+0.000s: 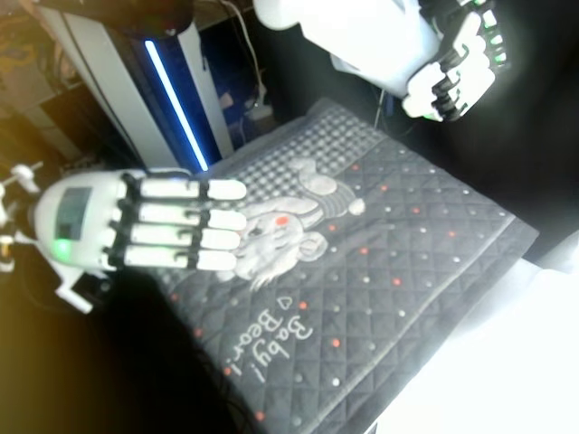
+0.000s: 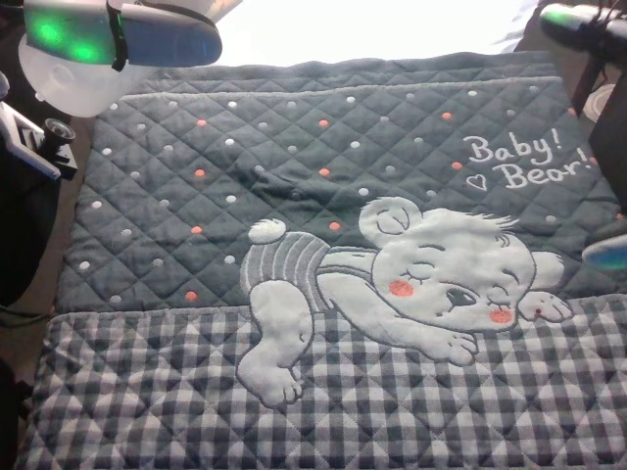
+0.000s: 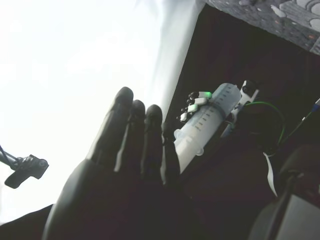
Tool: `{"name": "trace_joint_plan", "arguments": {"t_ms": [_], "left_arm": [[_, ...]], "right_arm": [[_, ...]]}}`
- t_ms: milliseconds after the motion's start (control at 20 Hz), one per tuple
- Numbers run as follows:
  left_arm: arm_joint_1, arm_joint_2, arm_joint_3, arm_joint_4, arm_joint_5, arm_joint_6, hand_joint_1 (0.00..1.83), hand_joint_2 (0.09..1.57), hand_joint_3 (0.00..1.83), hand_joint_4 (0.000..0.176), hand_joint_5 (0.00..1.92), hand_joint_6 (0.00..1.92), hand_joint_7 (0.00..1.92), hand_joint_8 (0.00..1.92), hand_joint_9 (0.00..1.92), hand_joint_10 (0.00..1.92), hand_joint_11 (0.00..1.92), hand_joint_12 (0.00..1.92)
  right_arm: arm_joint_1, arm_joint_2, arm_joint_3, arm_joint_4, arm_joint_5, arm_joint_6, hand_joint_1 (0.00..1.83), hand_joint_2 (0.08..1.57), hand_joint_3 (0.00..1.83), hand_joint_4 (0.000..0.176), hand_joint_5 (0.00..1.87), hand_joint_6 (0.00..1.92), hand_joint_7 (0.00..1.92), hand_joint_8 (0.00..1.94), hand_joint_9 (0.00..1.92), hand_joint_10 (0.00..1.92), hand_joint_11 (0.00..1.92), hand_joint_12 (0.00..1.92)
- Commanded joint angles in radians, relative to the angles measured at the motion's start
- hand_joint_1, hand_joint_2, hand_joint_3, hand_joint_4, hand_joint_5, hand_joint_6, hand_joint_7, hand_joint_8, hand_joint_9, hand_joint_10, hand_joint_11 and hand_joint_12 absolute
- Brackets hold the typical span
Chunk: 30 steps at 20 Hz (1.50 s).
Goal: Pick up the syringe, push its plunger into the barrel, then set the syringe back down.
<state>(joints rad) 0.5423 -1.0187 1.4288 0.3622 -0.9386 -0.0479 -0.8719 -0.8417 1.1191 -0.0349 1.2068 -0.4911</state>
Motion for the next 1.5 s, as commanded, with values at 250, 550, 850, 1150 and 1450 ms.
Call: {"name": "trace_joint_plan", "arguments": {"t_ms": [250,550,850,1150,1450], "left_arm": [[-0.031,-0.023,0.026,-0.081,-0.106,-0.019,1.63,1.12,0.0,0.175,1.12,1.92,1.26,1.92,1.24,1.92,1.36,1.92],[-0.034,-0.043,0.048,-0.043,-0.061,-0.026,1.59,1.16,0.01,0.163,1.08,1.92,1.22,1.92,1.23,1.92,1.34,1.92],[-0.046,-0.061,0.071,0.019,0.003,-0.028,1.51,1.25,0.02,0.159,1.01,1.92,1.1,1.92,1.13,1.92,1.22,1.92],[-0.083,-0.083,0.115,0.124,0.103,-0.093,1.53,1.23,0.0,0.176,0.93,1.92,1.05,1.92,1.2,1.92,1.27,1.92],[-0.105,-0.105,0.138,0.206,0.151,-0.125,1.57,1.22,0.0,0.176,0.94,1.92,1.01,1.92,1.21,1.92,1.31,1.92]], "right_arm": [[0.024,-0.003,0.02,0.042,0.118,0.003,0.68,0.67,0.0,0.047,0.09,0.0,0.22,0.0,0.15,0.0,0.25,0.01],[0.106,-0.025,0.054,0.038,0.076,-0.028,0.67,0.76,0.03,0.046,0.04,0.0,0.16,0.0,0.13,0.01,0.24,0.01],[0.192,-0.06,0.088,0.039,0.063,-0.036,0.42,0.81,0.01,0.092,0.0,0.0,0.08,0.0,0.09,0.0,0.16,0.0],[0.246,-0.077,0.099,0.04,0.061,-0.04,0.27,0.93,0.01,0.092,0.0,0.0,0.05,0.0,0.1,0.0,0.21,0.02],[0.277,-0.1,0.1,0.038,0.061,-0.051,0.25,0.85,0.0,0.064,0.0,0.0,0.01,0.0,0.06,0.0,0.21,0.01]]}}
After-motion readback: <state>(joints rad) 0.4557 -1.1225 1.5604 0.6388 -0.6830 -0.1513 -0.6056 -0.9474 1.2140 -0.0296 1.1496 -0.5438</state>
